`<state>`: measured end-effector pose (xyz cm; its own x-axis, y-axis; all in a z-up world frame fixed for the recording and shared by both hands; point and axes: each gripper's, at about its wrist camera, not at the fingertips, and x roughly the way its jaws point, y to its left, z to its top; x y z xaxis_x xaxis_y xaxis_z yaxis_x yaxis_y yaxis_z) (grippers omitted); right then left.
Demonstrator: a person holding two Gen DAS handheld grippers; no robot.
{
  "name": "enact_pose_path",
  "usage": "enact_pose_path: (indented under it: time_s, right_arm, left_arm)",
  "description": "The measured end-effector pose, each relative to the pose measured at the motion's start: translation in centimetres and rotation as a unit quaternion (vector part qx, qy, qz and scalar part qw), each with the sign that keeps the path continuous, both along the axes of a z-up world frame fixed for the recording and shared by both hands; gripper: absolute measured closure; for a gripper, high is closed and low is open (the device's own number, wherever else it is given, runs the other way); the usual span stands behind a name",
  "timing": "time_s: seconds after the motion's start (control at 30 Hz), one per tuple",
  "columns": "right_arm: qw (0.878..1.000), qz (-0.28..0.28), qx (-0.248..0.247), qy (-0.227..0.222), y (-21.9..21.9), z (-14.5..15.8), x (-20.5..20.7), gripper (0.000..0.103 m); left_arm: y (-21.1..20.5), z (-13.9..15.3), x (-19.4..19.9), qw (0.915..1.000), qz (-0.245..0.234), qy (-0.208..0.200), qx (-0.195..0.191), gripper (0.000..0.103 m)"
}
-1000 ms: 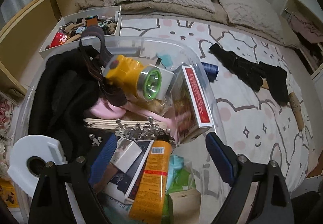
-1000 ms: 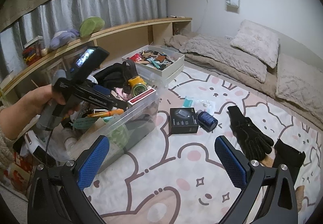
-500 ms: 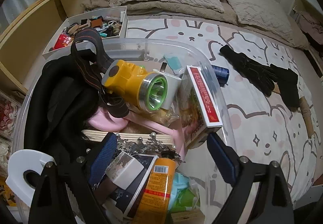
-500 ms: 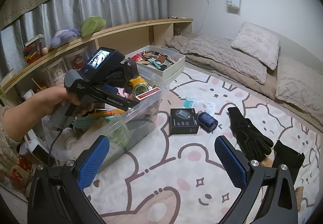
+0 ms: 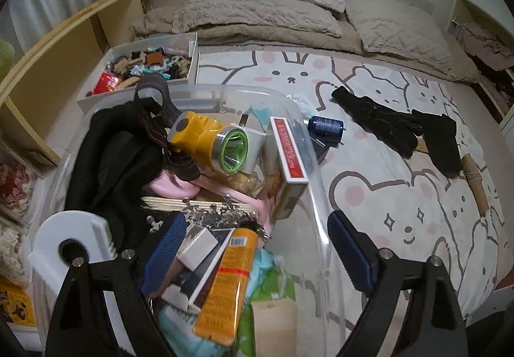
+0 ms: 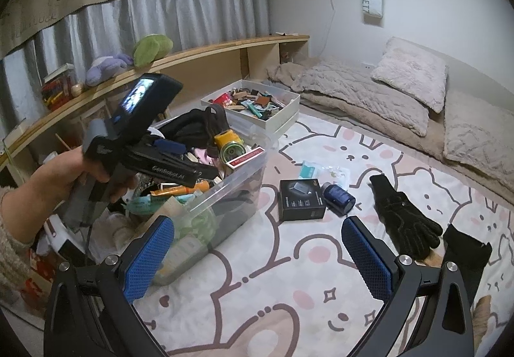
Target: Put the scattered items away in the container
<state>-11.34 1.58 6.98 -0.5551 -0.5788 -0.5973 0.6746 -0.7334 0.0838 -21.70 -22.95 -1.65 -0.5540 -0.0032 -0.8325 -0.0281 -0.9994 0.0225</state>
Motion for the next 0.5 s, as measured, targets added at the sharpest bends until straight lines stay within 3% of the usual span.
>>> enact_pose_path:
  time_s: [0.17,0.5]
  right_arm:
    - [1.000,-0.009,-0.018,0.011,0.3,0.6,0.3,0.000]
    - [0.998,-0.041,-0.029,0.036,2.3,1.0,1.0,0.000]
  left_arm:
    - [0.9,1.7,2.1,0.9994,-0.006,0.032,-0.007,0.002]
    - [2.6,4.8,6.4,0.9944,-0.015,0.104,0.011,0.000]
